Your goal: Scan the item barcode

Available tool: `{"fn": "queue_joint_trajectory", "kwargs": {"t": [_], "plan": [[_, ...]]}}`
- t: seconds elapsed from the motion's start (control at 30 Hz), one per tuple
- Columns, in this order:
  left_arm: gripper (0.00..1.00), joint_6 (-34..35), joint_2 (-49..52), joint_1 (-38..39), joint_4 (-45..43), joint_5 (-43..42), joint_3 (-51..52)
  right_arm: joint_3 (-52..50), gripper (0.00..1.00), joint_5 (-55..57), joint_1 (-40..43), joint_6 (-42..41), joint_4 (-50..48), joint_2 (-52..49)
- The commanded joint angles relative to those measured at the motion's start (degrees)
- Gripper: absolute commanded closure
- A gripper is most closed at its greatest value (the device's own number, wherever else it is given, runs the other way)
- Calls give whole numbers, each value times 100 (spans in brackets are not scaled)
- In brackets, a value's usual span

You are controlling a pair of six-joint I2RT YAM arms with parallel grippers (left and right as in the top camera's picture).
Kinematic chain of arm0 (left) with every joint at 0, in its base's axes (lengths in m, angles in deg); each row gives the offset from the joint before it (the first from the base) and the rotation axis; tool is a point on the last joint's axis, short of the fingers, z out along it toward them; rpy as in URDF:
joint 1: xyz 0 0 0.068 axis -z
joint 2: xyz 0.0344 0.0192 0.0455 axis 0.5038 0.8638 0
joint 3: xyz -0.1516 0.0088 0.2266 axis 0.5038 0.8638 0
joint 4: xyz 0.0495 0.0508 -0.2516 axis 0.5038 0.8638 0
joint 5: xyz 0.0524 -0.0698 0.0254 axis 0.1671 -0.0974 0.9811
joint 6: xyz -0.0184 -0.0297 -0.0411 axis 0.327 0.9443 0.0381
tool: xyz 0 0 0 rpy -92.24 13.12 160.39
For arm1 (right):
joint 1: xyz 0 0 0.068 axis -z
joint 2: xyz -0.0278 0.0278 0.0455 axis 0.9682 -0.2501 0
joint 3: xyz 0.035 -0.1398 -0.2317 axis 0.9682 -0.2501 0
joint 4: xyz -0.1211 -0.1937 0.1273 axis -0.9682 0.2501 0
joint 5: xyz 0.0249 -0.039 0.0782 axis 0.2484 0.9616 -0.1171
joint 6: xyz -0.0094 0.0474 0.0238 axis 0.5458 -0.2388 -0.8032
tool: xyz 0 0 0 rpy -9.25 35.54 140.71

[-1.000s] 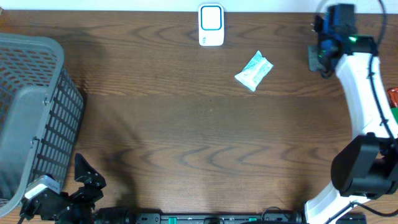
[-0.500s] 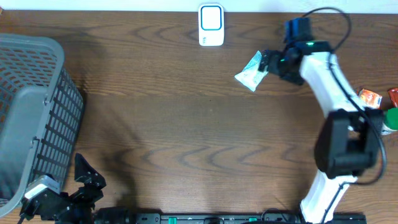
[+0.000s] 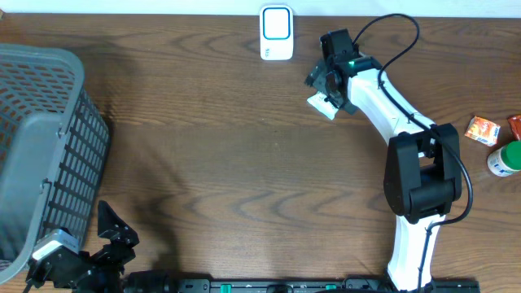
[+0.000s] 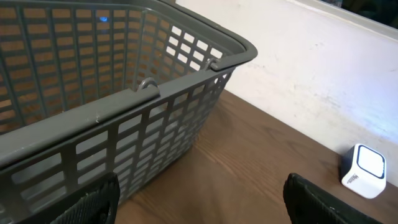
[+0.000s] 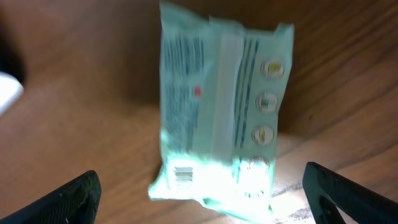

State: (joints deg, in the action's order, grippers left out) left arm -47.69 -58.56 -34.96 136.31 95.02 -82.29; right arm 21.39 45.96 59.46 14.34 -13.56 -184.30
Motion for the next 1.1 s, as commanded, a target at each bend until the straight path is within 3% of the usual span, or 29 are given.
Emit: {"fn": "queue_joint_trajectory", "kwargs": {"t": [0.0, 0.5, 0.6, 0.73, 0.77, 0.83, 1.07], "plan": [[16, 50, -44, 28, -4, -31, 13, 133, 1, 330, 48, -411, -79, -83], [16, 50, -44, 31, -4, -31, 13, 1182, 1, 205, 103, -455, 459, -1738], [15, 52, -44, 28, -4, -31, 13, 1182, 18, 221, 125, -446, 623, -1768], [16, 50, -44, 28, -4, -31, 13, 1349, 64, 219, 221, -271, 944, -1685], [16, 50, -44, 28, -4, -31, 13, 1458, 71, 219, 260, -236, 1130, -1670], [15, 50, -44, 28, -4, -31, 13, 1711, 78, 219, 358, -76, 1550, -1626], [16, 50, -44, 31, -4, -31, 13, 2673, 85, 791, 1060, 841, 3246, -1335]]}}
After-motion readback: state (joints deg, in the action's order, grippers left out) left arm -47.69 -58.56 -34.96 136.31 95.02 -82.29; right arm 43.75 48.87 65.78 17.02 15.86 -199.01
